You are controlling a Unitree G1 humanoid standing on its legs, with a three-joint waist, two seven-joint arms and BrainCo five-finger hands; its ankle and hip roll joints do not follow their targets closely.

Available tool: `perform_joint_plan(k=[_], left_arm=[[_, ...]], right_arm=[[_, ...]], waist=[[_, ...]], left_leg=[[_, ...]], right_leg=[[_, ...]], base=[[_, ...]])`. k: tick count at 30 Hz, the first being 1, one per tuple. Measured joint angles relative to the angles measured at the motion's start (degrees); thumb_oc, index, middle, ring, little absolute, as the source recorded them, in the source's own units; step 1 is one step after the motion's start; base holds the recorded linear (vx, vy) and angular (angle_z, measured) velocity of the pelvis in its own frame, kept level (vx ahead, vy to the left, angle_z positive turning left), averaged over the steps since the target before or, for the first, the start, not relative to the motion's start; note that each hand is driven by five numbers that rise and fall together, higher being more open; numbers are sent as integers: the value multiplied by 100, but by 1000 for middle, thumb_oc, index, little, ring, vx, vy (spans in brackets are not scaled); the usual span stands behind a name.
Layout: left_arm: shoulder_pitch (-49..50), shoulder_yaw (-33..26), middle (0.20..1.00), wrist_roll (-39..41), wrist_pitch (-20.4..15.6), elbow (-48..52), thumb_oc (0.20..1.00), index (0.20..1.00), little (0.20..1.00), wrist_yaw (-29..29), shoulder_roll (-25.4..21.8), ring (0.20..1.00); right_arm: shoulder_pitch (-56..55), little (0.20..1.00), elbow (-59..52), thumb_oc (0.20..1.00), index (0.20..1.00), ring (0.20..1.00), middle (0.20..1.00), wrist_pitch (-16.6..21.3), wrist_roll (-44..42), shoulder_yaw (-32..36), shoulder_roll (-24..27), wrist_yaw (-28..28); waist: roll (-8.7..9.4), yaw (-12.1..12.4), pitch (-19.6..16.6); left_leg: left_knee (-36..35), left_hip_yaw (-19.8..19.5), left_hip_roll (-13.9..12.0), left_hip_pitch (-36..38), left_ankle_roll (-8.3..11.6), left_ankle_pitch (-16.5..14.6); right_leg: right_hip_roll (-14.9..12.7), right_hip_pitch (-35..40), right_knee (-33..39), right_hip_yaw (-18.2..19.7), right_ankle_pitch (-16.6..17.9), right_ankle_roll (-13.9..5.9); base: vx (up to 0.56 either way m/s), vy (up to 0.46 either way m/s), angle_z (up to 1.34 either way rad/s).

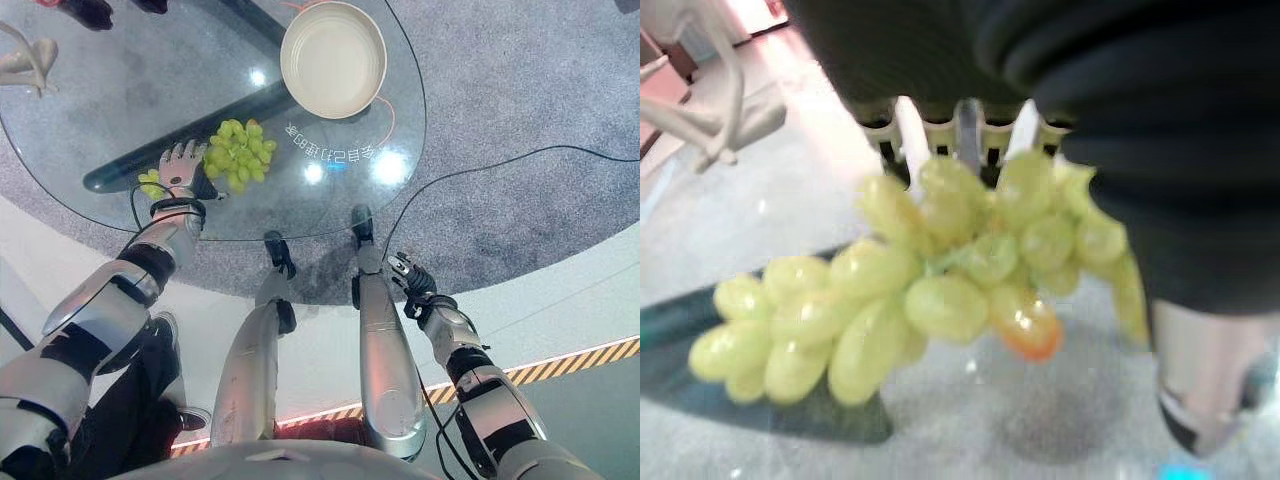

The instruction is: Pick up fruits into the plate

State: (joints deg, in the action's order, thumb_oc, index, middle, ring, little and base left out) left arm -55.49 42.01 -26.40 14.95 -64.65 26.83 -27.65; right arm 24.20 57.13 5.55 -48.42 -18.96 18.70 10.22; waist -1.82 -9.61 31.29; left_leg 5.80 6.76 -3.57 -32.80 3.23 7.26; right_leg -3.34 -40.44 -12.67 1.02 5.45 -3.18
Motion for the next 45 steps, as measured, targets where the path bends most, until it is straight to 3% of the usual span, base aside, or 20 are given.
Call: perform_joint_plan(k=[5, 14, 15, 17, 45], left_arm=[[-60, -7, 1000, -1, 322, -170, 1000, 1000, 1000, 331, 20, 1000], [-355, -35, 1000, -190, 1012, -451, 1000, 1000, 1000, 1126, -5, 1000], [-396, -38, 536, -196, 1043, -466, 536, 536, 536, 1147, -7, 536], [-400, -71, 200, -284, 1123, -483, 200, 200, 200, 1183, -8, 200], [-554, -138, 200, -399, 1239, -361, 200, 200, 200, 1159, -174, 200]], right_arm=[[59, 1000, -133, 1000, 1000, 1000, 1000, 72, -241, -5, -15, 38], [98, 1000, -187, 1000, 1000, 1000, 1000, 104, -962, -52, -204, 302], [98, 1000, -183, 1000, 1000, 1000, 1000, 103, -1010, -53, -205, 308], [96, 1000, -159, 1000, 1000, 1000, 1000, 102, -1110, -54, -207, 409], [96, 1000, -258, 1000, 1000, 1000, 1000, 193, -1347, -52, -230, 641]], waist=[[23, -9, -10], [322, -9, -61], [327, -6, -61], [346, -5, -57], [351, -8, -57]], left_leg=[[168, -16, 0, -220, -6, -51], [653, -60, -27, -816, 45, -187], [699, -66, -27, -871, 41, -192], [777, -70, -29, -943, 40, -224], [895, -153, -27, -1156, 37, -268]], right_leg=[[-4, -168, -76, 4, -23, -32], [0, -643, -293, 12, -24, -31], [-1, -676, -310, 6, -23, -31], [-2, -726, -342, 9, -24, -31], [-4, -861, -354, -8, -22, -30]], base=[[0, 0, 0], [-7, -14, 1], [-7, -19, 7], [0, 0, 0], [0, 0, 0]])
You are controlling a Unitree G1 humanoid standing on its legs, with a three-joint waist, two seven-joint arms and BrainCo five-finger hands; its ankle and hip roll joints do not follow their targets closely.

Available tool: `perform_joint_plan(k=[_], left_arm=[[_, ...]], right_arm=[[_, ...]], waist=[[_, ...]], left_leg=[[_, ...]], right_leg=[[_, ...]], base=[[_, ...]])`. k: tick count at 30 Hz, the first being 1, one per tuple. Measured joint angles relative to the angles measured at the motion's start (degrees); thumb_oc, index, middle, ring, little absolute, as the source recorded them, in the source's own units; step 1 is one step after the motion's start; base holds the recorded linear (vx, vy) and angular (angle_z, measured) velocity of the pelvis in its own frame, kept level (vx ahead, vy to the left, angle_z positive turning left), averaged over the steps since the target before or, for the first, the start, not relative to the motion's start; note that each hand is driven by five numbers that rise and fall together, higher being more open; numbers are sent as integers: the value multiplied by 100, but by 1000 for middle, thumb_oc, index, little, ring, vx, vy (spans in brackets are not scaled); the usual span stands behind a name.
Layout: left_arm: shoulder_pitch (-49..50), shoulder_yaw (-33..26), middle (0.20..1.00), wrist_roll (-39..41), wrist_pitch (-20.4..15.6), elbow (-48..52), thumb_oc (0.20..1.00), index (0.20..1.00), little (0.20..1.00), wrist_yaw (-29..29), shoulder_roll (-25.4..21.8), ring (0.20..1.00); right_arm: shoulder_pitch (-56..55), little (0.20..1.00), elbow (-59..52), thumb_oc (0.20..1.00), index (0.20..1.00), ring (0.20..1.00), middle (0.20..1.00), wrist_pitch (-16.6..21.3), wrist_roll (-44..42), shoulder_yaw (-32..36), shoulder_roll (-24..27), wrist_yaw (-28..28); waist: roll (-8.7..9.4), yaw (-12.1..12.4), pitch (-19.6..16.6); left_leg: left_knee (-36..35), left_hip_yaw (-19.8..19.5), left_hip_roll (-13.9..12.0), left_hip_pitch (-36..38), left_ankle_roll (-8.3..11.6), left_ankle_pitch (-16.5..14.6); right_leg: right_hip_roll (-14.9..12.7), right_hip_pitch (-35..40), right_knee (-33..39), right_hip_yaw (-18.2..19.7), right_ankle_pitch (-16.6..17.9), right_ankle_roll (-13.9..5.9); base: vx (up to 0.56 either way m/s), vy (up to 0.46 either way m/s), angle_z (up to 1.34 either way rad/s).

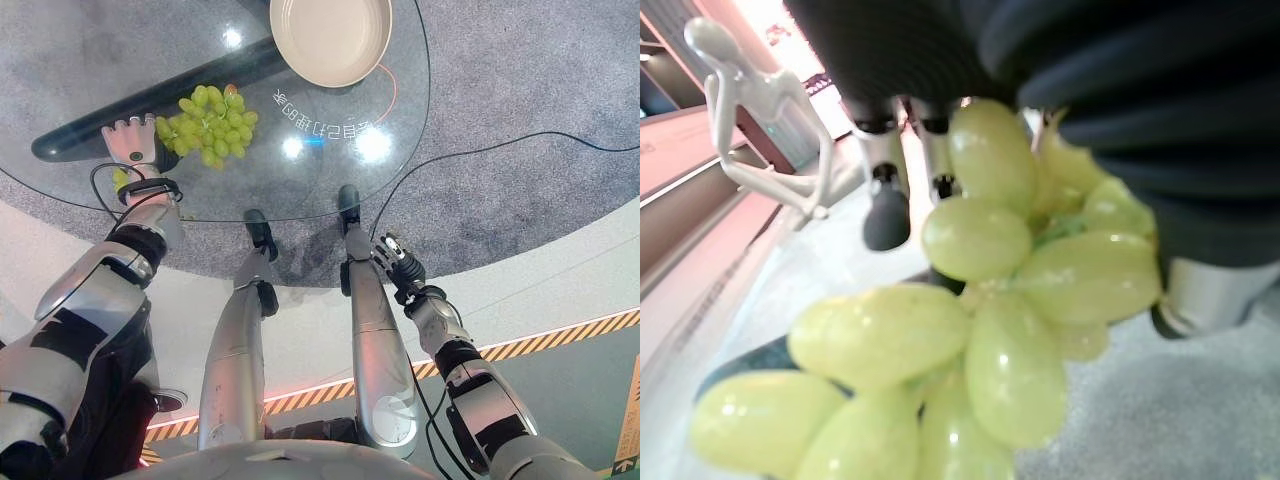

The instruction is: Pick up fruits into the plate

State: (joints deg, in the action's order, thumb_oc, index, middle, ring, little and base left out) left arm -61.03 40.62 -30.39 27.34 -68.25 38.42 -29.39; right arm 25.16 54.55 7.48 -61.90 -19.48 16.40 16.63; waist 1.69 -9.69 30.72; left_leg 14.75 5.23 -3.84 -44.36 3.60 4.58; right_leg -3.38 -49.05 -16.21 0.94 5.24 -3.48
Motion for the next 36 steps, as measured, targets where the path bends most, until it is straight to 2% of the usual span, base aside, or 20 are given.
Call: perform_joint_plan(k=[4, 9, 16, 21, 25, 28, 30, 33, 36], left_arm=[[33, -3, 200, 2, -61, 71, 200, 200, 200, 2, -12, 200], [70, -24, 200, 2, -316, 350, 200, 200, 200, 23, -141, 200], [241, -121, 200, 6, -918, 970, 200, 200, 200, -20, -587, 200], [613, -348, 200, 30, -1382, 1677, 200, 200, 200, -297, -1066, 200], [1019, -534, 200, 165, -1829, 2157, 200, 200, 200, -764, -1417, 200], [1448, -575, 200, 176, -2159, 2966, 200, 200, 200, -1330, -1804, 200], [1676, -566, 200, 171, -2418, 3587, 200, 200, 200, -1755, -2140, 200], [1847, -637, 200, 100, -2858, 4485, 200, 200, 200, -2442, -2710, 200], [1897, -834, 200, -62, -3246, 5020, 200, 200, 200, -2936, -3134, 200]], right_arm=[[-4, 1000, -21, 1000, 1000, 1000, 1000, 3, 4, 0, -35, 0], [-19, 1000, -85, 1000, 1000, 1000, 1000, 49, 9, -3, -109, 14], [-257, 1000, -548, 1000, 1000, 1000, 1000, 161, 29, 7, -126, 13], [-586, 1000, -1007, 1000, 1000, 1000, 1000, 234, 31, 72, -121, 17], [-817, 1000, -1533, 1000, 1000, 1000, 1000, 269, 61, 99, -95, 16], [-1079, 1000, -2268, 1000, 1000, 1000, 1000, 289, 294, 139, 82, 10], [-1226, 1000, -2797, 1000, 1000, 1000, 1000, 330, 546, 298, 218, 25], [-1273, 1000, -3431, 1000, 1000, 1000, 1000, 298, 1043, 557, 534, 210], [-1279, 1000, -4117, 1000, 1000, 1000, 1000, 114, 1324, 853, 892, 530]], waist=[[20, 10, 11], [23, 69, 12], [19, 205, 14], [7, 340, 18], [-5, 374, 22], [-56, 402, 40], [-66, 442, 32], [-77, 501, 31], [-92, 552, 12]], left_leg=[[-17, -9, 1, 167, -41, 29], [-128, -6, 6, 624, -1, 2], [-462, -32, 10, 1441, -2, 80], [-764, -98, 15, 2178, -9, 141], [-1024, -100, 23, 2700, 9, 165], [-1282, -144, 25, 3153, -8, 248], [-1432, -152, 17, 3403, 45, 231], [-1536, -176, 9, 3613, 9, 290], [-1689, -199, -10, 3962, 44, 264]], right_leg=[[-3, 163, -1, -7, 15, 24], [-4, 584, 30, -11, -30, -3], [0, 1342, 207, -76, -52, 15], [-5, 2083, 414, -191, -67, 44], [-12, 2572, 577, -233, -70, 47], [-17, 3027, 762, -313, -68, 47], [-7, 3259, 875, -333, -89, 20], [0, 3531, 1048, -391, -58, 55], [18, 3920, 1242, -446, -56, 56]], base=[[0, 0, 0], [0, 0, 0], [41, 41, 2], [44, 27, 8], [57, 35, 4], [84, 39, 9], [96, 17, 4], [125, -3, 6], [161, -18, 6]])
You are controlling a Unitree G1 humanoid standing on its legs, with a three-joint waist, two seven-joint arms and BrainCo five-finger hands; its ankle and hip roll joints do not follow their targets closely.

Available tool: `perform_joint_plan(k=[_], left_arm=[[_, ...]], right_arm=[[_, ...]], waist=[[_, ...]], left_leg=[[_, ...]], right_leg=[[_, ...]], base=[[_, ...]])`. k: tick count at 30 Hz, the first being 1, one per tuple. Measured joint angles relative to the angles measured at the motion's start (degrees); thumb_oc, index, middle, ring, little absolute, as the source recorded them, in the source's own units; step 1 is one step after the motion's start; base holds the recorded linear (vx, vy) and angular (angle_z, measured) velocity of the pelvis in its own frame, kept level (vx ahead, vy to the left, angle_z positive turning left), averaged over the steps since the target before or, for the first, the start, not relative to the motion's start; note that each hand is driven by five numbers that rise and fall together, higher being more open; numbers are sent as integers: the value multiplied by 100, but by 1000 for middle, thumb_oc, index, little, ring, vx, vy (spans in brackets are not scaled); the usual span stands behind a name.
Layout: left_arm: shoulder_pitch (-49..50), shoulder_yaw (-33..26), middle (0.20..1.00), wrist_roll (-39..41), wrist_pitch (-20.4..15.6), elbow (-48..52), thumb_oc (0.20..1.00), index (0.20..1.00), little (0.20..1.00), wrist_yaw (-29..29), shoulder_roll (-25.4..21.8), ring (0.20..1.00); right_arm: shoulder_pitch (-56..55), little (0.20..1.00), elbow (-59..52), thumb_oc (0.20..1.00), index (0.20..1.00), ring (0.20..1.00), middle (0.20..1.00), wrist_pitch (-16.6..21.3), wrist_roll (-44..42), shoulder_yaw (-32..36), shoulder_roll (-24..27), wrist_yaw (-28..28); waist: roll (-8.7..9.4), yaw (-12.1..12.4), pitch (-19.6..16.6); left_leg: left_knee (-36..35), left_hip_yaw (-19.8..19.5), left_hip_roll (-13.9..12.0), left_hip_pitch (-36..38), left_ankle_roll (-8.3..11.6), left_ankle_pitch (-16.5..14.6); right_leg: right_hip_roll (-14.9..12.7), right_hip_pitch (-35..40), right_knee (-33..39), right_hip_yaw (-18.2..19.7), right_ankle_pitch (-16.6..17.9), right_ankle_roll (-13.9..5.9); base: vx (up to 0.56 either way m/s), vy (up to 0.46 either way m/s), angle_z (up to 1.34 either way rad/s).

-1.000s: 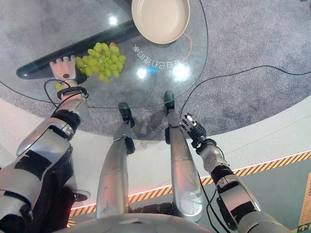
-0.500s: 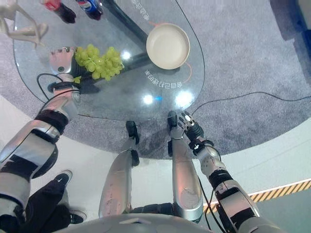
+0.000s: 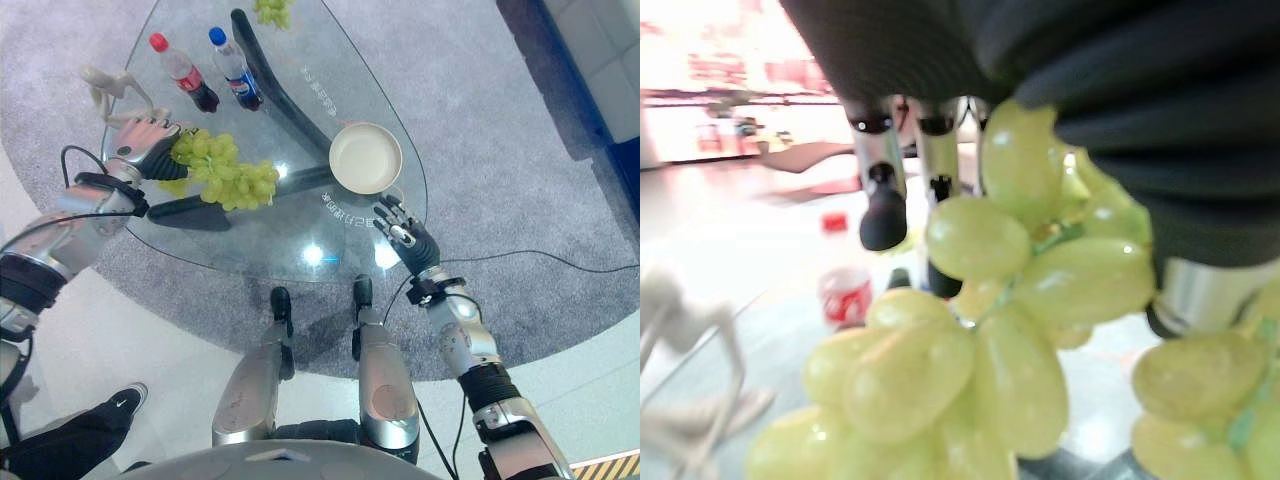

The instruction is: Pick up fruits into the plate

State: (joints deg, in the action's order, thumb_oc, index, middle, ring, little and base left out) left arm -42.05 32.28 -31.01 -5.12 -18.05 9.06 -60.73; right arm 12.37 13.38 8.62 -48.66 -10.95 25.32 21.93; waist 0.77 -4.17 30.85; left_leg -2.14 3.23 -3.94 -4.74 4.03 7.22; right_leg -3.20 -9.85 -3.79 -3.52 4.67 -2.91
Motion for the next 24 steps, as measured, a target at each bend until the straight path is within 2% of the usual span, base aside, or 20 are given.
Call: perform_joint_plan(k=[2, 4, 5, 6, 7, 8, 9, 10, 11, 13, 15, 18, 22, 24], left_arm=[[58, -135, 200, -170, -264, 340, 200, 200, 200, -236, -278, 200], [58, -135, 200, -170, -264, 340, 200, 200, 200, -236, -278, 200], [67, -316, 200, -370, -530, 855, 200, 200, 200, -479, -573, 200], [69, -339, 200, -413, -599, 971, 200, 200, 200, -493, -612, 200], [52, -346, 200, -498, -703, 1203, 200, 200, 200, -653, -725, 200], [54, -332, 200, -593, -897, 1535, 200, 200, 200, -856, -914, 200], [102, -328, 200, -623, -1120, 1763, 200, 200, 200, -938, -968, 200], [290, -308, 200, -612, -1384, 1985, 200, 200, 200, -956, -955, 200], [295, -253, 200, -613, -1597, 2086, 200, 200, 200, -1019, -967, 200], [141, -80, 200, -603, -1837, 2136, 200, 200, 200, -1148, -972, 200], [-184, 290, 200, -568, -2063, 2195, 200, 200, 200, -1263, -981, 200], [-461, 819, 200, -496, -2250, 2243, 200, 200, 200, -1344, -978, 200], [-619, 1081, 200, -440, -2401, 2539, 200, 200, 200, -1367, -938, 200], [-896, 1232, 200, -374, -2437, 2564, 200, 200, 200, -1374, -767, 200]], right_arm=[[11, 1000, -337, 1000, 1000, 1000, 1000, -135, 94, 110, 339, 221], [11, 1000, -337, 1000, 1000, 1000, 1000, -135, 94, 110, 339, 221], [113, 1000, -786, 1000, 1000, 1000, 1000, -390, 190, 295, 867, 361], [143, 1000, -863, 1000, 1000, 1000, 1000, -395, 209, 373, 978, 372], [241, 1000, -1019, 1000, 1000, 1000, 1000, -594, 231, 446, 1160, 380], [383, 1000, -1238, 1000, 1000, 1000, 1000, -866, 333, 433, 1532, 461], [378, 1000, -1392, 1000, 1000, 1000, 1000, -942, 339, 446, 1732, 523], [439, 1000, -1434, 1000, 1000, 1000, 1000, -984, 327, 477, 1889, 627], [509, 1000, -1444, 1000, 1000, 1000, 1000, -1050, 319, 465, 1928, 692], [667, 1000, -1477, 1000, 1000, 1000, 1000, -1282, 321, 128, 2068, 823], [753, 1000, -1535, 1000, 1000, 1000, 1000, -1583, 318, -215, 2166, 967], [938, 1000, -1628, 1000, 1000, 1000, 1000, -1991, 312, -727, 2169, 1001], [1046, 1000, -1924, 1000, 1000, 1000, 1000, -2306, 229, -1003, 2158, 1042], [1134, 1000, -1952, 1000, 1000, 1000, 1000, -2463, 61, -1041, 2063, 1038]], waist=[[-13, 1, -56], [-13, 1, -56], [-41, 54, -151], [-45, 77, -276], [-41, 113, -409], [-36, 131, -397], [-51, 134, -619], [-57, 138, -1333], [-66, 151, -1699], [-52, 184, -1927], [-56, 284, -2075], [-65, 294, -2086], [-69, 309, -2088], [-76, 375, -2114]], left_leg=[[-50, -6, -4, 228, -7, -5], [-50, -6, -4, 228, -7, -5], [-55, -31, -2, 461, 11, -89], [-57, -31, -5, 474, 12, -120], [-83, -32, -15, 580, 16, -153], [-171, -26, -11, 901, 18, -172], [-210, -38, -9, 1024, 35, -189], [-227, -41, -6, 904, 82, -358], [-232, -46, 2, 951, 51, -356], [-257, -57, 31, 1179, 49, -405], [-288, -58, 45, 1230, 38, -419], [-289, -132, 75, 1278, 34, -416], [-289, -196, 106, 1363, 27, -410], [-289, -221, 124, 1407, 19, -404]], right_leg=[[6, 253, 100, -18, -2, -1], [6, 253, 100, -18, -2, -1], [8, 549, 214, -33, -8, -8], [10, 584, 263, -33, -13, -12], [14, 720, 321, -47, -22, -3], [23, 1036, 400, -54, -45, -2], [20, 1168, 464, -76, -65, -21], [8, 1055, 494, -113, -187, -67], [8, 1147, 543, -132, -220, -75], [-11, 1471, 737, -190, -218, -76], [-22, 1539, 802, -199, -218, -76], [-51, 1673, 885, -256, -202, -86], [-86, 1809, 902, -358, -206, -90], [-102, 1865, 903, -379, -207, -92]], base=[[131, -26, 3], [51, -10, 4], [186, -24, 4], [242, -23, 5], [236, -13, 1], [157, -1, 5], [141, -11, 8], [147, -16, 13], [108, -17, 13], [73, -7, 11], [63, 5, 5], [76, 13, 11], [38, 14, 12], [33, 25, 7]])
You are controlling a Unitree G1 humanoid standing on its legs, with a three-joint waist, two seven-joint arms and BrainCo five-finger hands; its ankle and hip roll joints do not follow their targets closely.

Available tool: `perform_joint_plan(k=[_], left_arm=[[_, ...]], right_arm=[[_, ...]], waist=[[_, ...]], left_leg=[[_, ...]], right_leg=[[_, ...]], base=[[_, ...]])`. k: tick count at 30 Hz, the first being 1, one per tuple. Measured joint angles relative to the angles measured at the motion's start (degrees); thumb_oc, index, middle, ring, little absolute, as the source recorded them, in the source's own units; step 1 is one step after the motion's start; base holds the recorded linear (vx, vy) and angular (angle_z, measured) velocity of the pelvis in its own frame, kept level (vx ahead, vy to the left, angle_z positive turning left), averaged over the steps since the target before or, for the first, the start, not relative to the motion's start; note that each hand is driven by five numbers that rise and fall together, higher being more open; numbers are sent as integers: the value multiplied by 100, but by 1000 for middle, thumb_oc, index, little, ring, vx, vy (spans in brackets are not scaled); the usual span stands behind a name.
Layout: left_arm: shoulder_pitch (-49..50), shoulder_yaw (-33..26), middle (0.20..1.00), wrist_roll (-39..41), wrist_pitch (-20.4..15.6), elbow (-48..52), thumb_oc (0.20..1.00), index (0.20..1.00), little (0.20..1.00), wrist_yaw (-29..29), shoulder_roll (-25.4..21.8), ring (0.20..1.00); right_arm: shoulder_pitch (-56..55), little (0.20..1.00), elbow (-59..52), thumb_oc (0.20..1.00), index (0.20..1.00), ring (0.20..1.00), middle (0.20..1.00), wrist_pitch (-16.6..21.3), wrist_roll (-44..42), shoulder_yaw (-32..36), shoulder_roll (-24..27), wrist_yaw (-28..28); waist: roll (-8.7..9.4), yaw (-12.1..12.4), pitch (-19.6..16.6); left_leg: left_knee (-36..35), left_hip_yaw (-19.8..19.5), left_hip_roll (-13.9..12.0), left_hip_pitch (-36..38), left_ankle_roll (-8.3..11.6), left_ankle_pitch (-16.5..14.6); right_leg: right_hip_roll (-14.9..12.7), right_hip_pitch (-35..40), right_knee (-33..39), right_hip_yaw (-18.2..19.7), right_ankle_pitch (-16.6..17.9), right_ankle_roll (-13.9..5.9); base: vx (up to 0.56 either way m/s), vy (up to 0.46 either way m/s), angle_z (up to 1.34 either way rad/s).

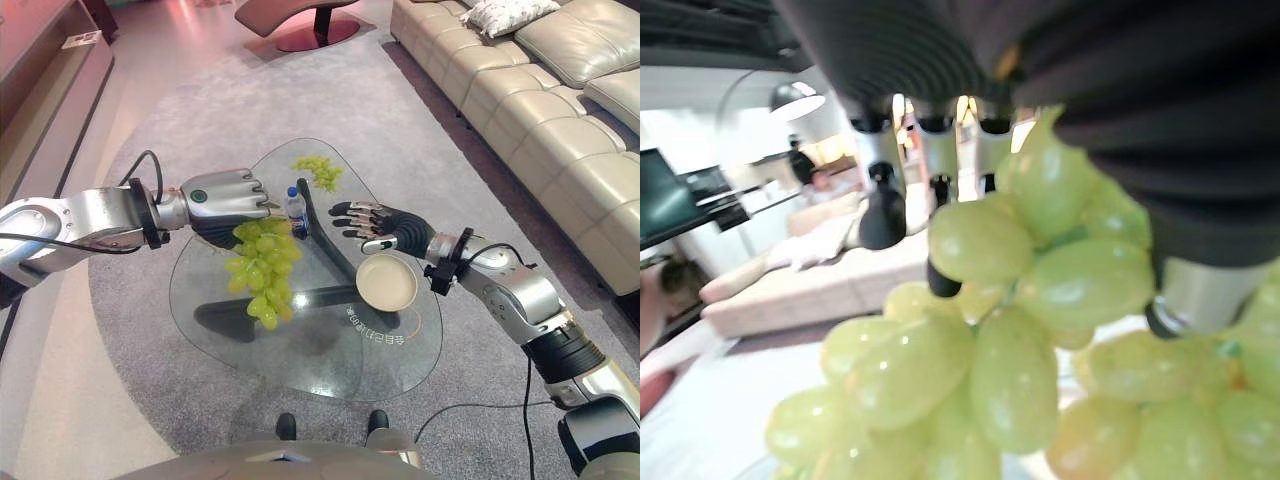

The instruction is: Pick up fruits into the plate

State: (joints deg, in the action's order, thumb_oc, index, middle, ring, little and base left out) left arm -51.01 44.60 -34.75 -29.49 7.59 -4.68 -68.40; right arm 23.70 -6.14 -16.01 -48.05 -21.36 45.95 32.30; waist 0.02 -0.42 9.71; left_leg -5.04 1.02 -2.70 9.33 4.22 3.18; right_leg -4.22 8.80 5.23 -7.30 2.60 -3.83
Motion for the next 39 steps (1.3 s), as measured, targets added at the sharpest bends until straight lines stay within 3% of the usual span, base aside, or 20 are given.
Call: perform_joint_plan(k=[6, 12, 39], left_arm=[[-201, 327, 200, 214, -69, 74, 200, 200, 200, 2, 274, 200], [-202, 347, 200, 213, -67, 97, 200, 200, 200, 2, 355, 200], [-202, 281, 200, 215, 232, 296, 200, 200, 200, 539, 397, 200]], right_arm=[[48, 1000, -4, 1000, 1000, 1000, 1000, -399, -419, -287, -277, -92], [47, 1000, -4, 1000, 1000, 1000, 1000, -562, -656, -442, -348, -245], [-293, 1000, 12, 1000, 1000, 1000, 1000, -778, -745, -783, -713, -142]], waist=[[-100, 24, -217], [-226, 19, -376], [-223, 31, -485]], left_leg=[[-1, -134, 22, -3, -24, 24], [-2, -160, 16, -7, -26, 56], [-3, -192, 12, 0, -33, 81]], right_leg=[[-23, 66, 1, -129, -8, -10], [-18, 79, 1, -157, -8, -10], [-17, 109, 1, -194, -7, -9]], base=[[12, 23, 11], [0, 2, 1], [0, 2, 1]])
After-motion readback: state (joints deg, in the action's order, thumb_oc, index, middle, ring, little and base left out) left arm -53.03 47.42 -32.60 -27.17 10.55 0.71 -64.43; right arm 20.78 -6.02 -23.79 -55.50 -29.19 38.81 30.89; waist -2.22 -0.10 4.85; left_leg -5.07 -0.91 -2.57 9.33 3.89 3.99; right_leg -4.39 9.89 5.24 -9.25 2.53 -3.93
